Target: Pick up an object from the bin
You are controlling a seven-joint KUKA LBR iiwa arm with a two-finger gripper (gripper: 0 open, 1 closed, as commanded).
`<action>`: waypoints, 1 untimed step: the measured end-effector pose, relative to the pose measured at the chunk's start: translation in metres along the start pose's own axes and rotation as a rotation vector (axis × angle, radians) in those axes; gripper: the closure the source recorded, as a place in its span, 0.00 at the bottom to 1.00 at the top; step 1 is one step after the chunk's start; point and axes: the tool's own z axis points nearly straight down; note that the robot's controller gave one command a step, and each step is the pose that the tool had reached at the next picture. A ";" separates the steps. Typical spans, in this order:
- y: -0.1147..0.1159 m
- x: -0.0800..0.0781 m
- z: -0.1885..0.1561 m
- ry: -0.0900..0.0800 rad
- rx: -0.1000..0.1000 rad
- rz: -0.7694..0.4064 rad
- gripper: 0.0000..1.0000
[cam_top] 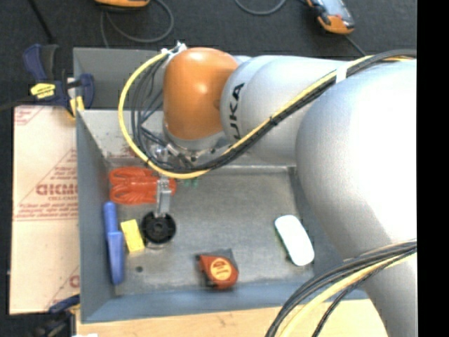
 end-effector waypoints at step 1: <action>-0.001 -0.002 -0.006 -0.007 -0.001 0.003 0.00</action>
Offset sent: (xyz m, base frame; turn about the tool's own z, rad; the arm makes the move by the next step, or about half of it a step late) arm -0.0256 0.0116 -0.0664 -0.1239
